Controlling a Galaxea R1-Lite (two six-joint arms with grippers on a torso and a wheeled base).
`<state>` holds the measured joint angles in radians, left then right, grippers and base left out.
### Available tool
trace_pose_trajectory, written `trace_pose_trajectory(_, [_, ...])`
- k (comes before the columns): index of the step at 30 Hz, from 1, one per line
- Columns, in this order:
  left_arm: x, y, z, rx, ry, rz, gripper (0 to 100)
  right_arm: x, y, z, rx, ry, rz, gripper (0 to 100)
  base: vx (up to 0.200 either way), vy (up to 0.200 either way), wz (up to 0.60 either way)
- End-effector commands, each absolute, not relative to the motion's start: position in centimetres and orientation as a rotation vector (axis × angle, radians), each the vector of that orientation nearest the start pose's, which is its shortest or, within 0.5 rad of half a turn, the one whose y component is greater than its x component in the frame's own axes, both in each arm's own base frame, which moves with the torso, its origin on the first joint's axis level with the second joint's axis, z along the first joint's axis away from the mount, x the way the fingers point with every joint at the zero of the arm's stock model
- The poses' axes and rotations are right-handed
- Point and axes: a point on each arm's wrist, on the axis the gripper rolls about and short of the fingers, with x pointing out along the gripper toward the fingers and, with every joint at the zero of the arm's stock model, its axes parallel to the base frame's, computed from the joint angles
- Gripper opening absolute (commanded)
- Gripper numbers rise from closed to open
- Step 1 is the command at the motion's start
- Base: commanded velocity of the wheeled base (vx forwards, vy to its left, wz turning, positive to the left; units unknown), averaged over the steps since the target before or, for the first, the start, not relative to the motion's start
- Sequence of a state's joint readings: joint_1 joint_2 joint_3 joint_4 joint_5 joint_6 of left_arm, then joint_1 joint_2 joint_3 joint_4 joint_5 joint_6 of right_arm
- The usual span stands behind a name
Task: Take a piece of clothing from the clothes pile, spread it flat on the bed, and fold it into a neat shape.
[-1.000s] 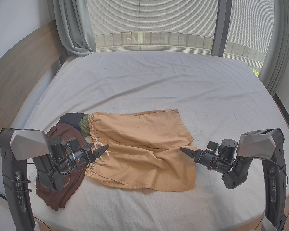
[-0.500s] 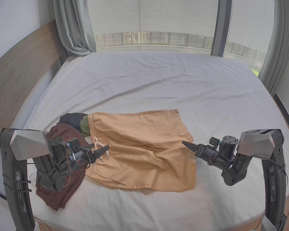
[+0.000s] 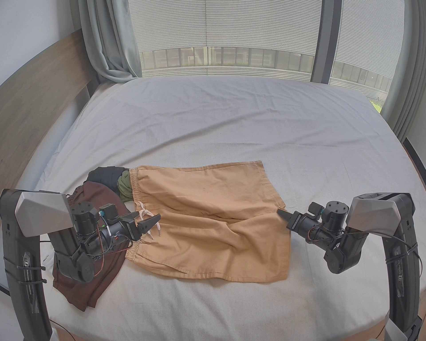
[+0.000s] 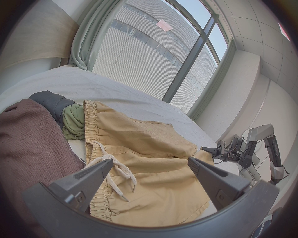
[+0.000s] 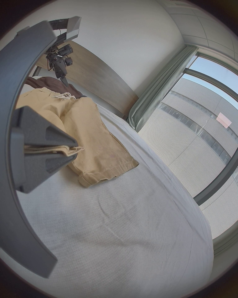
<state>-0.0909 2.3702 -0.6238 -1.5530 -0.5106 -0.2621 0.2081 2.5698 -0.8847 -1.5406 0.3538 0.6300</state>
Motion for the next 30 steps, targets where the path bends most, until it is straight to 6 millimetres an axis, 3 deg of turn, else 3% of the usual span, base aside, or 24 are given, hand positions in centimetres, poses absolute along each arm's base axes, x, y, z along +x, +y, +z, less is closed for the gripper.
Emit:
trace_pose_trajectory(1, [35.4,-4.4,0.3,-0.295,0.274,-0.572,100,40.3,8.5,-3.9,0.622,0.302,0.468,0,0.0,0.0,0.0])
trace_pose_trajectory(7, [35.5,-4.3,0.2,-0.296,0.276,-0.57,100,41.1,8.0,-5.0,0.619,0.29,0.448,0,0.0,0.0,0.0])
trace_pose_trajectory(16, [35.5,-4.1,-0.2,-0.299,0.284,-0.561,100,41.1,8.2,-5.0,0.608,0.288,0.457,0,0.0,0.0,0.0])
trace_pose_trajectory(17, [35.5,-4.0,-0.2,-0.299,0.285,-0.56,100,41.1,8.2,-4.9,0.608,0.287,0.459,100,0.0,0.0,0.0])
trace_pose_trajectory(23, [35.5,-3.2,-0.2,-0.293,0.28,-0.541,100,41.7,7.6,-4.0,0.521,0.214,0.406,100,0.0,0.0,0.0])
trace_pose_trajectory(30, [35.2,-1.8,-1.0,-0.285,0.304,-0.544,100,40.8,6.9,0.7,0.464,0.125,0.409,100,0.0,0.0,0.0])
